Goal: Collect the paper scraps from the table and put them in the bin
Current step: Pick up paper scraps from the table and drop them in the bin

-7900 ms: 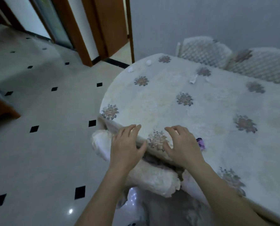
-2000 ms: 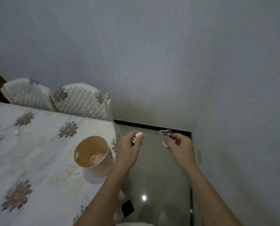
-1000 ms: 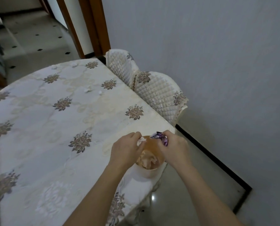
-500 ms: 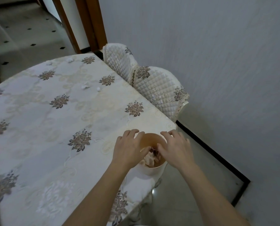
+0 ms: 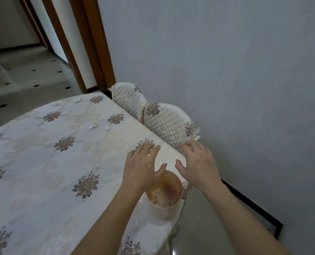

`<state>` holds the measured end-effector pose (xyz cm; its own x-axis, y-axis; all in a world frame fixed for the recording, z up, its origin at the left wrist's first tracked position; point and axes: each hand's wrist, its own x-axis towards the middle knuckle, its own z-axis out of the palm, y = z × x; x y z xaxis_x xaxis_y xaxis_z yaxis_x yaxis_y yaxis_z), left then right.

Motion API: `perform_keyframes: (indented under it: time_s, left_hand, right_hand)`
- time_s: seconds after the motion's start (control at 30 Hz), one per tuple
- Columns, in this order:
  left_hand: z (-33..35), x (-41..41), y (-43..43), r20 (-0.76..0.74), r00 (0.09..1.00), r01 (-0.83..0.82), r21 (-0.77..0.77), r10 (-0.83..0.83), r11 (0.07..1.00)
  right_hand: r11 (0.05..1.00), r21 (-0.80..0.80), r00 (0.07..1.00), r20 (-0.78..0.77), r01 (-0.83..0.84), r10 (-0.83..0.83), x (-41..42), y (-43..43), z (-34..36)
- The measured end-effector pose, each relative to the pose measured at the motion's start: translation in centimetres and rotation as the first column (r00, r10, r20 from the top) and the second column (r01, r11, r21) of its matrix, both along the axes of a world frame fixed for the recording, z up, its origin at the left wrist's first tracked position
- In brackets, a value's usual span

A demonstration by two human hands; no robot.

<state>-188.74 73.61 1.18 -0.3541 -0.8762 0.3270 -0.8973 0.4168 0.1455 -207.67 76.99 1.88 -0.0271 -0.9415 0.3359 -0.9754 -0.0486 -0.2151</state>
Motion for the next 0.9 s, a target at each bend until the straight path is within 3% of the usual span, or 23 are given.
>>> perform_keyframes:
  time_s: [0.23, 0.37, 0.67, 0.9]
  left_hand:
    - [1.5, -3.6, 0.1, -0.005, 0.995, 0.098, -0.041, -0.098, 0.994]
    - [1.6, -6.9, 0.6, -0.005, 0.978, 0.206, -0.089, -0.207, 0.975]
    - [-0.5, -13.4, 1.1, -0.006, 0.881, 0.473, -0.027, -0.473, 0.881]
    - [-1.7, -15.9, 1.4, -0.025, 0.821, 0.570, -0.035, -0.571, 0.821]
  right_hand:
    - [0.988, -0.061, 0.990, -0.015, 0.140, -0.141, -4.6, 3.1, 1.7]
    - [0.962, -0.012, 0.962, -0.016, 0.271, -0.271, -8.4, 5.9, 1.0]
    - [0.854, -0.009, 0.854, -0.026, 0.519, -0.520, -12.3, 11.9, -0.2]
    - [0.798, -0.024, 0.798, -0.026, 0.602, -0.603, -12.8, 14.3, -1.7]
